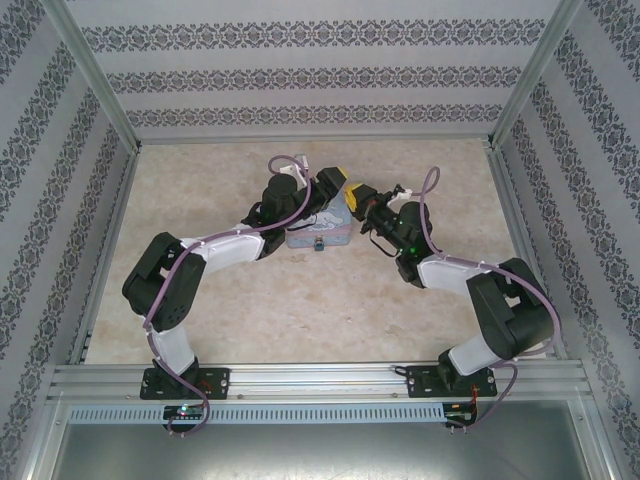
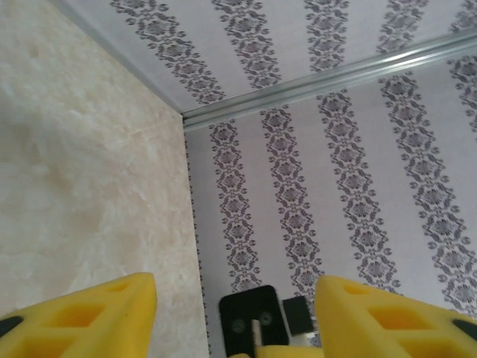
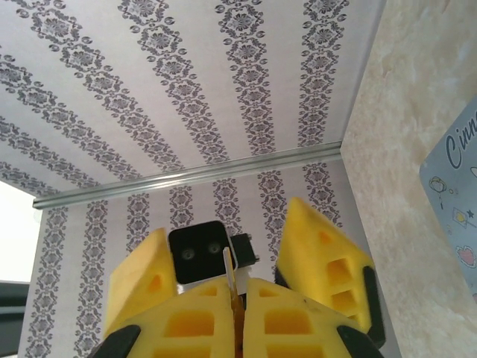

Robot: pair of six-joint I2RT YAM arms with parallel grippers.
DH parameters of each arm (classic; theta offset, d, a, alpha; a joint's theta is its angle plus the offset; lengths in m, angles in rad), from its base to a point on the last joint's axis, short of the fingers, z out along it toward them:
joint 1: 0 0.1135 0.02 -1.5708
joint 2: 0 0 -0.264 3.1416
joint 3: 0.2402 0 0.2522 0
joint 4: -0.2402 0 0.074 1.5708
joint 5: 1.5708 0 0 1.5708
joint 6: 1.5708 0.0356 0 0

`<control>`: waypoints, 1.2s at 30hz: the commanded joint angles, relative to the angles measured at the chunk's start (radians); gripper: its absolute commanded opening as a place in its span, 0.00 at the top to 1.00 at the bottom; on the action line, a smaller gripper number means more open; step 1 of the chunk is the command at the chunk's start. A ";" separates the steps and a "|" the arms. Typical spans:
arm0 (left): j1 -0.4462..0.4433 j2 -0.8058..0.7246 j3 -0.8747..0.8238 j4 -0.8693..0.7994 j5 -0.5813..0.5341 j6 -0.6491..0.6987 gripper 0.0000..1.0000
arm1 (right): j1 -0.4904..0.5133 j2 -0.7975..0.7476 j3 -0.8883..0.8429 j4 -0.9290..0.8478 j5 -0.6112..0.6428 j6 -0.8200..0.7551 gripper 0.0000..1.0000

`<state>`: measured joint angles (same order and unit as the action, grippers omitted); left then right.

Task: Unlock a padlock with a key

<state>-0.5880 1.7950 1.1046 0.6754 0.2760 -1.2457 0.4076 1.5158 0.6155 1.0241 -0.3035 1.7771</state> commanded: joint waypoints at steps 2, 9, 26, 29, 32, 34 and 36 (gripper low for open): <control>-0.006 -0.069 -0.012 -0.082 0.007 -0.024 0.41 | -0.012 -0.052 -0.029 -0.022 -0.007 -0.079 1.00; -0.007 -0.073 -0.068 0.004 0.018 -0.085 0.53 | -0.006 -0.032 -0.039 -0.013 -0.004 -0.077 1.00; -0.047 -0.001 -0.050 0.079 0.013 -0.129 0.65 | 0.000 0.006 -0.033 0.010 -0.003 -0.064 1.00; -0.050 0.006 -0.048 0.087 0.006 -0.133 0.70 | 0.001 0.010 -0.033 0.012 -0.004 -0.062 1.00; -0.052 0.010 -0.049 0.090 0.003 -0.135 0.73 | 0.001 0.014 -0.033 0.017 -0.005 -0.058 1.00; -0.052 0.014 -0.046 0.091 0.001 -0.135 0.75 | 0.002 0.017 -0.034 0.018 -0.007 -0.056 1.00; -0.052 0.015 -0.045 0.093 0.001 -0.135 0.79 | 0.002 0.018 -0.036 0.021 -0.007 -0.055 1.00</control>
<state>-0.6228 1.7897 1.0328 0.7200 0.2790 -1.3769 0.4080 1.5219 0.5816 0.9970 -0.3035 1.7248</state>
